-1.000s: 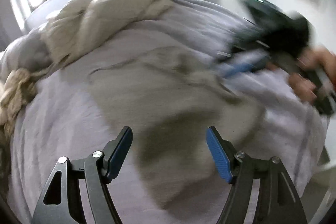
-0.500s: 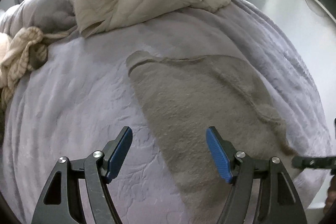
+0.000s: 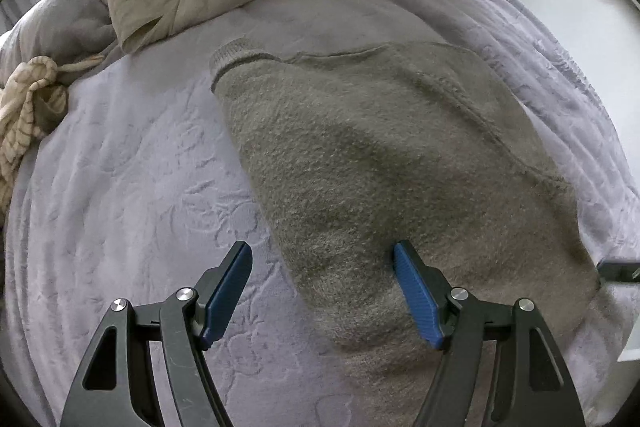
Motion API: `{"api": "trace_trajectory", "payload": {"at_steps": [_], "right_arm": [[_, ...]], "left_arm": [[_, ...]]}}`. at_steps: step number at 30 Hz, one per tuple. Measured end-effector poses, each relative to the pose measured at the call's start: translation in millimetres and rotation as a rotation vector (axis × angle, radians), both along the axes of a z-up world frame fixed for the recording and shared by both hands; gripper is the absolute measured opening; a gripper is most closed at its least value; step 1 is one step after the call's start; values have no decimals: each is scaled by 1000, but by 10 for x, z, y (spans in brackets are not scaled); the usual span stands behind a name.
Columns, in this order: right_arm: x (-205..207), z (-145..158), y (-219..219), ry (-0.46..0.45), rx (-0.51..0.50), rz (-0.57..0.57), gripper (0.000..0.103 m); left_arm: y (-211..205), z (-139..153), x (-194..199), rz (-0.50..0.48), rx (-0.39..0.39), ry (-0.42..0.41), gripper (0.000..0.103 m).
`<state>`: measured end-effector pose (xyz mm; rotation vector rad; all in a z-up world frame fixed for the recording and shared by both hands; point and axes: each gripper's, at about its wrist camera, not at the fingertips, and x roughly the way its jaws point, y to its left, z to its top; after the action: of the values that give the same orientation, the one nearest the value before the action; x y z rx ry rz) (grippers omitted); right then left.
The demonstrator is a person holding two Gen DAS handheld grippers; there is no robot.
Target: Fold small clothes
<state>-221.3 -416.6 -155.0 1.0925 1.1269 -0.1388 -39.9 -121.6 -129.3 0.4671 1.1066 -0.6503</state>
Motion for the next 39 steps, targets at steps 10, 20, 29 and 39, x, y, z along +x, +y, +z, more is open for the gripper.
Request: {"api": "trace_trajectory", "payload": {"at_steps": [10,20,29,39], "right_arm": [[856,-41,-228,-47,18,39,35],[837,-359,-213,43,-2,55,15],[616,-337,-276,24,101,-38,16],[322,-165,-306,22,105,-64,18]], "left_arm": [[-9,16,17,49,6,27,74],[200,-5,32,212,-62,167,80],[201,221,-168,201,9,127,80],[393,425,-525,282,43,148,80]]}}
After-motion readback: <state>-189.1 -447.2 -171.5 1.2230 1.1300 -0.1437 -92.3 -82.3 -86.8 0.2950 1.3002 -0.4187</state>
